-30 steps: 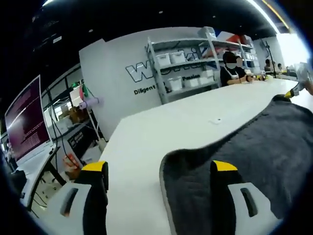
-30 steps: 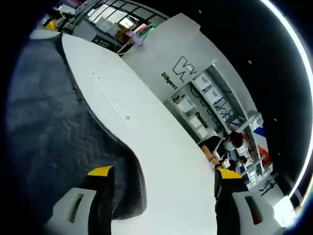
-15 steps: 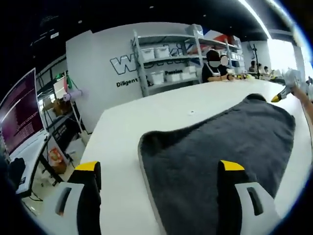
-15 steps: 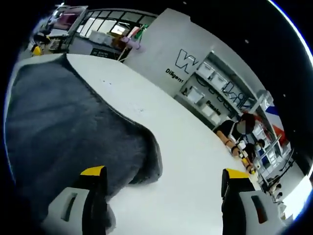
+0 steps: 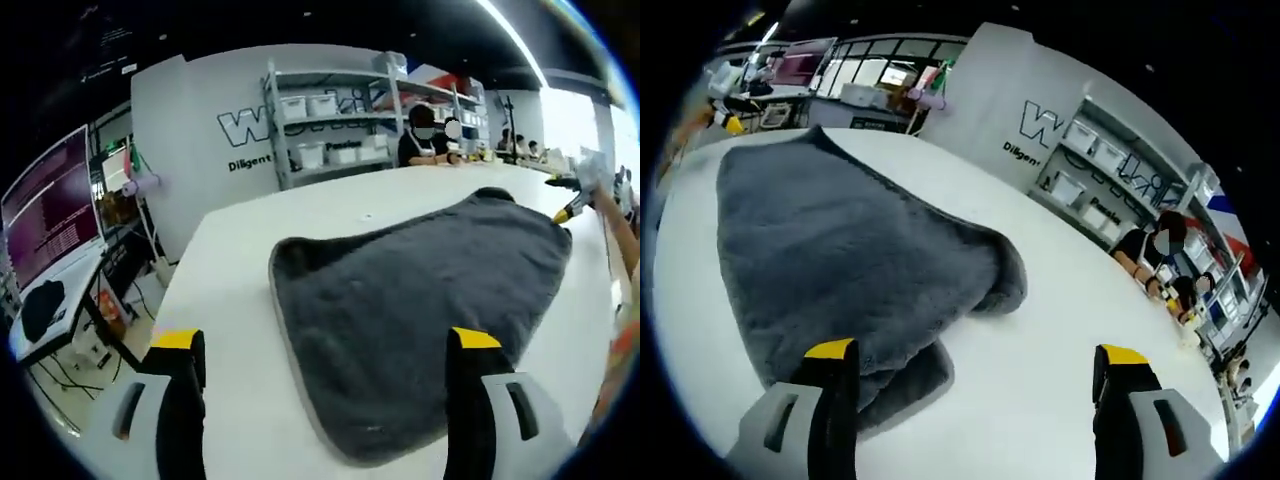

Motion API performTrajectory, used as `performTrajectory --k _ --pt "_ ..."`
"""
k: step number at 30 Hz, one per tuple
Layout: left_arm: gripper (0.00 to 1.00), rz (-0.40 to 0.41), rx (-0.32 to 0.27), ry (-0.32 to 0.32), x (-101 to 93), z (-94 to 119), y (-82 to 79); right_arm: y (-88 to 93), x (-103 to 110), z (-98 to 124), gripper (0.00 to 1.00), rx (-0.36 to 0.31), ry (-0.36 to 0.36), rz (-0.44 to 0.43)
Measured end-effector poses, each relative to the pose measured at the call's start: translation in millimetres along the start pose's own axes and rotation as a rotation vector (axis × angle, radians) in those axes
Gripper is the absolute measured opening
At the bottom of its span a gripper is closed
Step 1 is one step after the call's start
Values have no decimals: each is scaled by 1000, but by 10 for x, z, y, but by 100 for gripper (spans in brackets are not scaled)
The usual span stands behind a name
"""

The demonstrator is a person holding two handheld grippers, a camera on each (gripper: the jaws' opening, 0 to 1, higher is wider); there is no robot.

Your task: Fold the towel on the table until its edges align and the towel forms a compact rectangular stack.

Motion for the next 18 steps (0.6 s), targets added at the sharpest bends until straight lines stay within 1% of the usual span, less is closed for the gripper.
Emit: performTrajectory --k 2,7,9,12,13,18 --pt "98 1 0 3 -11 34 20 35 32 31 99 2 -3 1" --pt "97 -2 22 10 -70 129 202 160 150 173 97 4 -21 10" --pt "96 5 38 16 -80 145 282 195 186 202 97 4 -32 4" --pt "94 16 62 19 -96 168 409 252 262 236 94 8 -52 -4" --pt "93 18 80 13 -99 182 467 268 285 245 93 12 -55 -2" --pt "92 58 77 18 -65 252 557 274 332 307 92 3 -57 -8"
Point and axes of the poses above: the point that each gripper's makers call its tool centre point, and the gripper's own axes: z roughly backward along the fingers, x roughly to its left, y roughly out of its underside, the point moved 5 cm from there along z, roughly backward along the fingers, and after that the axes turned 5 degrees about x, right-handed, at the moved point
